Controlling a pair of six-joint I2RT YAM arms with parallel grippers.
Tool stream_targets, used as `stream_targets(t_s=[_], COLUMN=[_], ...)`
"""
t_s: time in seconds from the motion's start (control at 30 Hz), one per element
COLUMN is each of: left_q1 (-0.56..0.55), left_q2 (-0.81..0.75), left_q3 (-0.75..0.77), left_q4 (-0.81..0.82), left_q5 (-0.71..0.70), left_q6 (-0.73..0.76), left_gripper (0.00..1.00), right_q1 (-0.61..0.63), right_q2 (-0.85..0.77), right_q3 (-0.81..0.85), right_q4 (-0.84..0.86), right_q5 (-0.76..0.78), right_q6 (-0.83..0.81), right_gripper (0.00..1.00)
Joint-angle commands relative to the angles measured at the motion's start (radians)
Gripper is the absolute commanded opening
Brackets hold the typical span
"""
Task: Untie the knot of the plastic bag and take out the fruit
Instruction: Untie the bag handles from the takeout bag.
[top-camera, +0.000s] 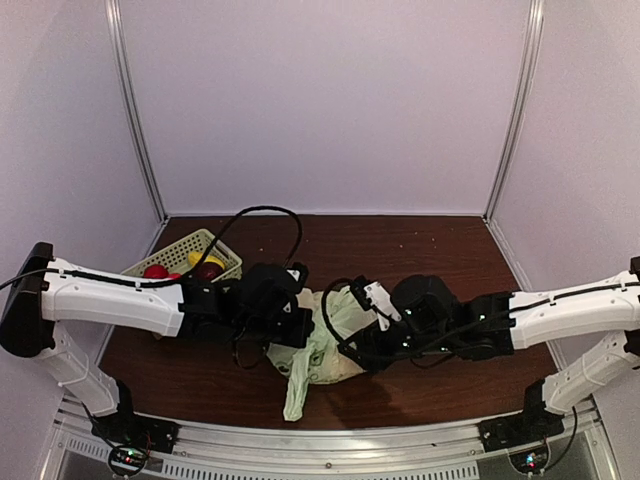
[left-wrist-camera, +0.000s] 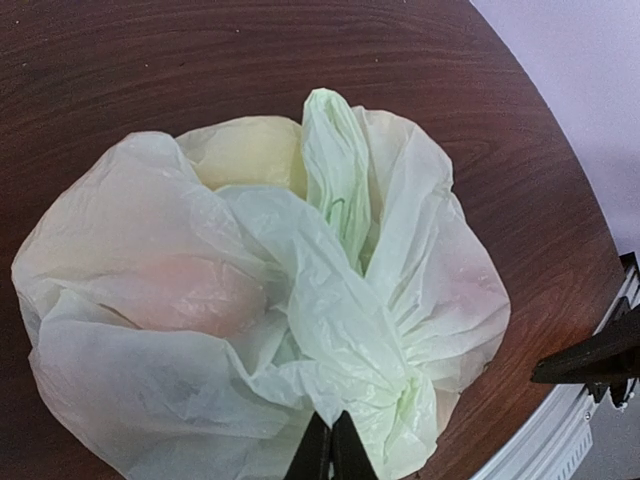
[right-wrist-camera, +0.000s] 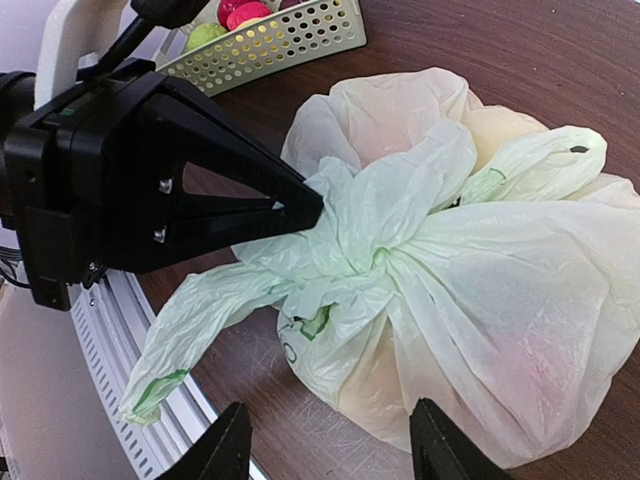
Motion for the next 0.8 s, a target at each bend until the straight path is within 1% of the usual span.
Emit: stream_targets(t_s=[0.0,0.2,0.37,0.43,0.53,0.63,0.77], left_q1=[0.005,0.005,0.006,0.006,0.005,0.006,0.006], left_q2=[-0.017,-0.018,-0.019,-0.021,-0.025,-0.029,-0.038], left_q3=[-0.011,-0.013,-0.014,-0.016,-0.020,-0.024,-0.032], left_q4=[0.053,0.055,0.056,0.057,0.062,0.066,0.065], left_q5=[0.013,0.015,0.016,0.019,0.019,0.018,0.007], left_q6=[-0.013,-0.013,-0.013,-0.014,-0.016,-0.017,-0.022], left_gripper=[0.00,0.00,0.00,0.00,0.00,0.00,0.00], right_q1=[0.014,0.015,0.015,0.016,0.016,0.015,0.016], right_q2=[0.076,0.166,0.211,0.223,0.238,0.247,0.227], right_q3=[0.052,0.090,0.109,0.114,0.116,0.119,0.106], right_q4=[0.036,0.058,0.082,0.092,0.099,0.095,0.111], right_q5=[0.078,0.094,0.084,0.078,0.091,0.111,0.114], right_q6=[-0.006,-0.004,0.001,0.003,0.015,0.030,0.036], right_gripper=[0.52,0.42,0.38,0.31,0.19,0.00,0.00])
